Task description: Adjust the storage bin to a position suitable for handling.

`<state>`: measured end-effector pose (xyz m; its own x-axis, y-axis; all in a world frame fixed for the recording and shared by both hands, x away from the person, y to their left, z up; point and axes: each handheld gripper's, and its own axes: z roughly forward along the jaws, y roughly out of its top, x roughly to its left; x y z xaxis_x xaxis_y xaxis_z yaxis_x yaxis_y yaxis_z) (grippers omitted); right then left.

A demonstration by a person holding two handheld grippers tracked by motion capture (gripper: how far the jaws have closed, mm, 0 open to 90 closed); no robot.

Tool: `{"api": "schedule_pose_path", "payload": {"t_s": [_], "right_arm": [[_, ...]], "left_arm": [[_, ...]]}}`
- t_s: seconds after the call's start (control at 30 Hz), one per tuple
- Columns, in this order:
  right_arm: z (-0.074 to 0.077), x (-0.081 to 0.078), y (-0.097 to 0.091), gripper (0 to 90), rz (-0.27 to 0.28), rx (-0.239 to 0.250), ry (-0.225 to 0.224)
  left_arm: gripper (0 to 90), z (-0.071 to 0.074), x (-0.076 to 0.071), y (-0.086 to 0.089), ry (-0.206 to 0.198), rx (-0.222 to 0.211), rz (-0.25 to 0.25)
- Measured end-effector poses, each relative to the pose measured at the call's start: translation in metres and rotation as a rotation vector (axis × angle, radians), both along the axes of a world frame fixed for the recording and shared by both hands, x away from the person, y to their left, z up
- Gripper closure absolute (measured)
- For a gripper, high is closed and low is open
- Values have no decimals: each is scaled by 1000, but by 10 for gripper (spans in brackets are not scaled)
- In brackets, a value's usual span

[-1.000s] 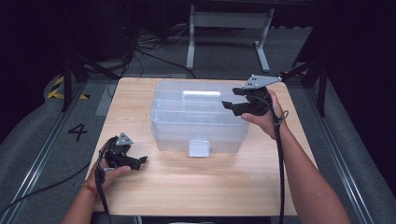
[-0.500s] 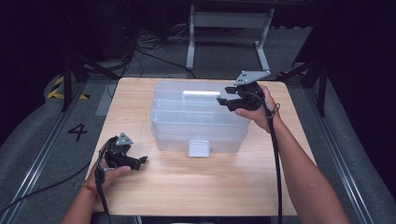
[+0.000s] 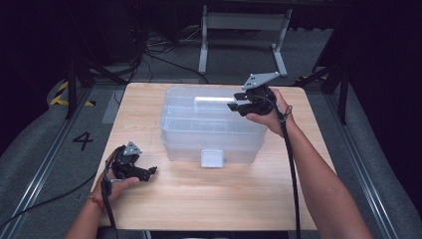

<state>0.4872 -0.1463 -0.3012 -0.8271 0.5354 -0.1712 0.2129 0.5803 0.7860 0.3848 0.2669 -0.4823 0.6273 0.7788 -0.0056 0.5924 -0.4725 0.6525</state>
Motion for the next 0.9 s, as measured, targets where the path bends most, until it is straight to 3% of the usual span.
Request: {"api": "schedule_pose_path", "payload": {"t_s": [0.57, 0.9], "right_arm": [[-2, 1, 12, 718, 40, -8, 3], [-1, 2, 12, 728, 62, -22, -4]], "left_arm": [[2, 0, 0, 0, 0, 0, 0], [1, 0, 0, 0, 0, 0, 0]]}}
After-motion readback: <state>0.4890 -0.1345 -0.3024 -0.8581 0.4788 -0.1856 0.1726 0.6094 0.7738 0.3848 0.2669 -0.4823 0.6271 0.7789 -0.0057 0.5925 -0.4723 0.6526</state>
